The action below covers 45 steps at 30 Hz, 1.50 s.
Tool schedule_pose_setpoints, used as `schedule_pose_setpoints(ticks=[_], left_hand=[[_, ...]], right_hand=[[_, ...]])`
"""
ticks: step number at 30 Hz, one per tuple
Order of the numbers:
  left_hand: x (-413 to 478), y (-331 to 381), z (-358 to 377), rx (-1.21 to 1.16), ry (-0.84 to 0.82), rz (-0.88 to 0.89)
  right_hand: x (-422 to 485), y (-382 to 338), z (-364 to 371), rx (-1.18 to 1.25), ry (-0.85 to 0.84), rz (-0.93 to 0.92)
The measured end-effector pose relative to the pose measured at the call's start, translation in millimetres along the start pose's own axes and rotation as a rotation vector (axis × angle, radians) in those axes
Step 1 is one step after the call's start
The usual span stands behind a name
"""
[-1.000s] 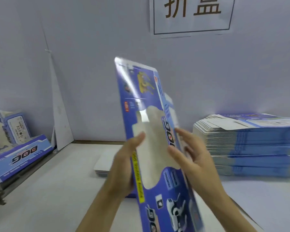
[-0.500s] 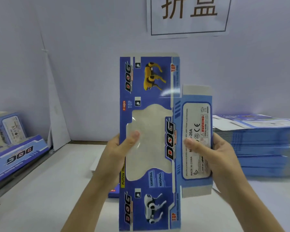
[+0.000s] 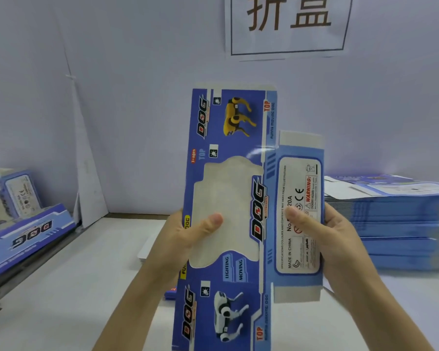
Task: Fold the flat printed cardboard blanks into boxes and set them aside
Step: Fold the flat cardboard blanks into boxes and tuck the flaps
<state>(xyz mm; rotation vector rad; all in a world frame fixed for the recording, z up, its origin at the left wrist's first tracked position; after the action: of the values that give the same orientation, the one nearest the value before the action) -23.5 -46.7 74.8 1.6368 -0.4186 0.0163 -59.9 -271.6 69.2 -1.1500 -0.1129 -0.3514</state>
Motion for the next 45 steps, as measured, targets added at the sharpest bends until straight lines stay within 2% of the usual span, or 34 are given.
schedule_pose_setpoints(ticks=[14, 17, 22, 23, 25, 28, 30, 32, 34, 36, 39, 41, 43, 45], left_hand=[[3, -7, -1, -0.006, -0.007, -0.043], [4, -5, -1, 0.03, 0.007, -0.035], [6, -12, -11, -0.106, 0.003, -0.164], [6, -11, -12, -0.154, -0.019, -0.181], [6, -9, -11, -0.242, -0.083, -0.219], [7, -8, -15, -0.216, -0.077, -0.238], [7, -8, -14, -0.211, -0.104, -0.261], [4, -6, -11, -0.159, -0.056, -0.294], [2, -5, -7, -0.003, -0.036, -0.243], [0, 2, -3, 0.188, -0.015, -0.104], [-6, 14, 1, 0.424, 0.046, 0.082], [-8, 18, 3, 0.627, 0.113, 0.183], [-10, 20, 6, 0.592, 0.188, 0.246], [-10, 19, 9, 0.374, 0.172, 0.256]], right_hand=[[4, 8, -5, 0.003, 0.011, 0.068], [4, 6, -4, -0.011, -0.041, 0.051], [9, -2, -7, 0.049, -0.078, 0.011], [9, -3, -9, 0.02, -0.075, 0.002], [6, -5, -10, -0.185, -0.105, -0.079], [4, -4, -6, -0.466, -0.148, -0.233], [2, 0, -1, -0.504, -0.195, -0.232], [-2, 5, 9, -0.479, -0.275, -0.208], [-6, 6, 14, -0.464, -0.285, -0.196], [-1, 7, 20, -0.454, -0.254, -0.174], [11, 0, 26, -0.296, -0.151, -0.045], [12, -10, 28, -0.177, -0.143, -0.111], [10, -17, 28, -0.063, -0.153, -0.137], [6, -13, 22, -0.038, -0.176, -0.102]])
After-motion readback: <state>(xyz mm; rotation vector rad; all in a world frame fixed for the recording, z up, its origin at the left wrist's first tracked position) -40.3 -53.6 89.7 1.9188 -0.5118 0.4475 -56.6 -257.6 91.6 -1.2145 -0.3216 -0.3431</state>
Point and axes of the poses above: each hand's wrist, its own x-axis towards the middle knuckle, its own z-axis out of the palm, y = z × x, the point moved 3 cm from there along x, towards the middle knuckle, and after that the axes turned 12 degrees about x, right-handed, at the moved point
